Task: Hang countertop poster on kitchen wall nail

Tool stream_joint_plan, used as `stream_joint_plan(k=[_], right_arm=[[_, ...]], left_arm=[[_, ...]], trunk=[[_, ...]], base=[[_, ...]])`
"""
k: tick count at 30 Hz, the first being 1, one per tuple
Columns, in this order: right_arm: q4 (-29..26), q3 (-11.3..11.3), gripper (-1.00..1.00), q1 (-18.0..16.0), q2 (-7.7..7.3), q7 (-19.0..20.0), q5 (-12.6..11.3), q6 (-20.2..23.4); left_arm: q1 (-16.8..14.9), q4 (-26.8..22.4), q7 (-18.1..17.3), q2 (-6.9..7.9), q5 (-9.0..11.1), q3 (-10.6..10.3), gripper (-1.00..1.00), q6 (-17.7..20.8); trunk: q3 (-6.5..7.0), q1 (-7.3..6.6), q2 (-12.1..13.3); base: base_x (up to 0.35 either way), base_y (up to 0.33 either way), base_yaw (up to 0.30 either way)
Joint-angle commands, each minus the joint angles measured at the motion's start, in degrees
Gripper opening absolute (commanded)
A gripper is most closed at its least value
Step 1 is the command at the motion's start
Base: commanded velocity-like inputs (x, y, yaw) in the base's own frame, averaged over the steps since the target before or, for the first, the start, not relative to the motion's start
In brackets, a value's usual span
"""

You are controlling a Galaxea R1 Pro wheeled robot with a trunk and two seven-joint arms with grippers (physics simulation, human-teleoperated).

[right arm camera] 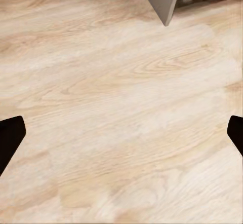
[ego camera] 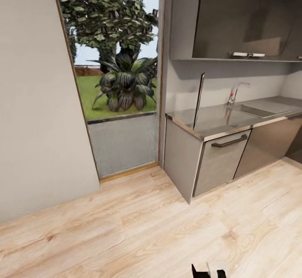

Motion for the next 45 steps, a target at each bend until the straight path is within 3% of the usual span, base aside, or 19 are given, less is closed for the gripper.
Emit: stream_joint_plan(k=[1, 4, 9, 11, 13, 14, 17, 19, 22, 24, 27, 28, 30, 31, 32, 45], right_arm=[[-1.7, 0.1, 1.0, 0.0, 0.24, 0.0, 0.1, 0.0], [-8.8, 0.2, 1.0, 0.0, 1.37, 0.0, 0.1, 2.7], [-28.3, 0.3, 1.0, -0.5, 3.76, 0.0, 0.2, 18.3], [-32.9, 0.4, 1.0, -0.8, 4.16, 0.0, 0.2, 22.3], [-40.6, 0.9, 1.0, -3.2, 4.6, -1.2, 0.2, 29.8], [-42.0, 1.3, 1.0, -4.2, 4.66, -1.9, 0.2, 31.4], [-45.8, 3.3, 1.0, -8.9, 4.78, -7.1, 0.2, 36.9], [-47.7, 5.2, 1.0, -15.5, 4.86, -16.8, 0.1, 41.3], [-48.1, 6.4, 1.0, -20.7, 4.88, -23.0, -0.1, 44.0], [-48.2, 6.7, 1.0, -23.4, 4.92, -25.1, -0.1, 45.6], [-48.3, 7.1, 1.0, -31.3, 5.68, -28.8, -0.2, 52.4], [-48.1, 7.3, 1.0, -35.8, 6.05, -32.2, -0.1, 55.8], [-48.0, 7.4, 1.0, -37.0, 6.17, -35.4, 0.0, 56.5], [-47.7, 7.5, 1.0, -37.9, 6.27, -38.7, -0.2, 56.9], [-47.6, 7.5, 1.0, -38.0, 6.28, -39.2, -0.2, 56.6], [-47.4, 7.6, 1.0, -38.0, 6.31, -39.9, -0.6, 55.0]], left_arm=[[0.0, -0.1, 0.0, 0.01, 0.0, 0.0, 1.0, -0.1], [0.0, -0.1, 0.0, 0.06, 0.0, 0.0, 1.0, -0.1], [0.0, -0.1, 0.0, 0.09, 0.0, 0.1, 1.0, -0.1], [0.0, -0.2, 0.0, 0.09, 0.0, 0.1, 1.0, -0.1], [0.0, -0.2, 0.0, 0.1, 0.0, 0.1, 1.0, -0.1], [0.0, -0.2, 0.0, 0.1, 0.0, 0.1, 1.0, -0.1], [0.0, -0.2, 0.0, 0.1, 0.0, 0.1, 1.0, -0.2], [0.0, -0.2, 0.0, 0.1, 0.0, 0.1, 1.0, -0.2], [0.0, -0.2, 0.0, 0.1, 0.0, 0.1, 1.0, -0.2], [0.0, -0.2, 0.0, 0.1, 0.0, 0.1, 1.0, -0.2], [0.0, -0.2, 0.0, 0.1, 0.0, 0.1, 1.0, -0.2], [0.0, -0.2, 0.0, 0.11, 0.0, 0.1, 1.0, -0.2], [0.0, -0.2, 0.0, 0.1, 0.0, 0.1, 1.0, -0.2], [0.0, -0.2, 0.0, 0.1, 0.0, 0.1, 1.0, -0.2], [0.0, -0.2, 0.0, 0.1, 0.0, 0.1, 1.0, -0.2], [0.0, -0.2, 0.0, 0.1, 0.0, 0.2, 1.0, -0.1]], trunk=[[-0.05, 0.01, 0.0], [-0.05, 0.01, 0.0], [-0.05, 0.01, 0.0], [-0.05, 0.01, 0.0], [-0.05, 0.01, 0.0], [-0.05, 0.01, 0.0], [-0.05, 0.01, 0.0], [-0.05, 0.01, 0.0], [-0.05, 0.01, 0.0], [-0.05, 0.01, 0.0], [-0.05, 0.01, 0.0], [-0.05, 0.01, 0.0], [-0.05, 0.01, 0.0], [-0.05, 0.01, 0.0], [-0.05, 0.01, 0.0], [-0.05, 0.01, 0.0]], base=[[0.042, 0.0, 0.0], [0.022, 0.0, 0.0], [0.007, 0.0, 0.0], [0.002, 0.0, 0.0], [0.001, 0.0, 0.0], [0.0, 0.0, 0.0], [0.0, 0.0, 0.0], [0.0, 0.0, 0.0], [0.0, 0.0, 0.0], [0.0, 0.0, 0.0], [0.0, 0.0, 0.0], [0.0, 0.0, 0.0], [0.0, 0.0, 0.0], [0.0, 0.0, 0.0], [0.024, 0.0, 0.0], [0.269, 0.0, 0.0]])
